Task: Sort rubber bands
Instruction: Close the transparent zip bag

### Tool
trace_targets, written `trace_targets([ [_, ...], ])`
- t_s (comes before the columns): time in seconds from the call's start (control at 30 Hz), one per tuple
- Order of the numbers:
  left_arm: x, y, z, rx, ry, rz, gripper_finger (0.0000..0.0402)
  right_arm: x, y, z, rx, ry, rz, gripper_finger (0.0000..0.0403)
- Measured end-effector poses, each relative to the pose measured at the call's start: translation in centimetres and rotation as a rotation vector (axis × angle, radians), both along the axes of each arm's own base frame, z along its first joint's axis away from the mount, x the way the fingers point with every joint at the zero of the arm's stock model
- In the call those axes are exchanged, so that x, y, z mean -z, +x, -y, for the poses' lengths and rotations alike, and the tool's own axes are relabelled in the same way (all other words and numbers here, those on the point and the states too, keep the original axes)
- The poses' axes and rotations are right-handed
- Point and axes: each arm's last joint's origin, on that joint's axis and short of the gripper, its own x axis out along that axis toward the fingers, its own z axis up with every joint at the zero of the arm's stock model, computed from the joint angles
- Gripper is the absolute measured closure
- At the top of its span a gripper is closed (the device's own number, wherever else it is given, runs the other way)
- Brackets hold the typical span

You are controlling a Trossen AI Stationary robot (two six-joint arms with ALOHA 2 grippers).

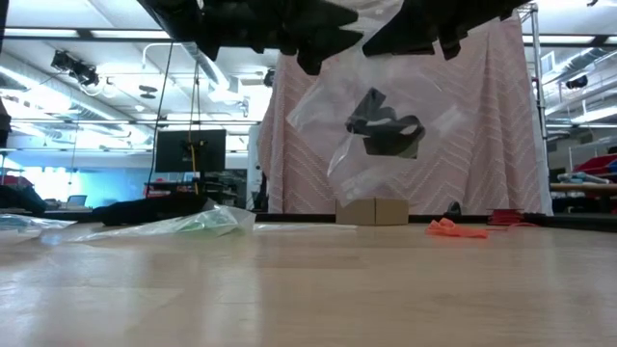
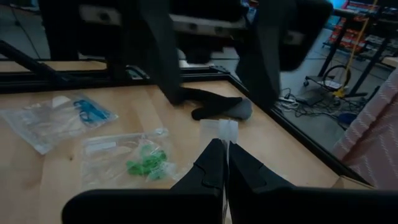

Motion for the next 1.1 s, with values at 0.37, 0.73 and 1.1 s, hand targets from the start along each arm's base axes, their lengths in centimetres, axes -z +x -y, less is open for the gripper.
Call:
trace_targets([
  [0.37, 0.5, 0.5, 0.0, 0.002, -0.013, 0.016, 0.0178, 0.0, 0.0, -0.1, -0.029, 0.007, -0.006, 0.0403],
  [0.73, 0.5, 0.5, 0.1, 0.042, -0.049, 0.02, 0.0178, 0.0, 0.1, -0.1, -0.038, 0.002, -0.011, 0.0403],
  [1.1, 1.6, 1.3, 0.5, 0.067, -0.064, 0.0, 0.0179, 0.0, 0.1, -0.1, -0.056, 0.003, -0.007, 0.0403],
])
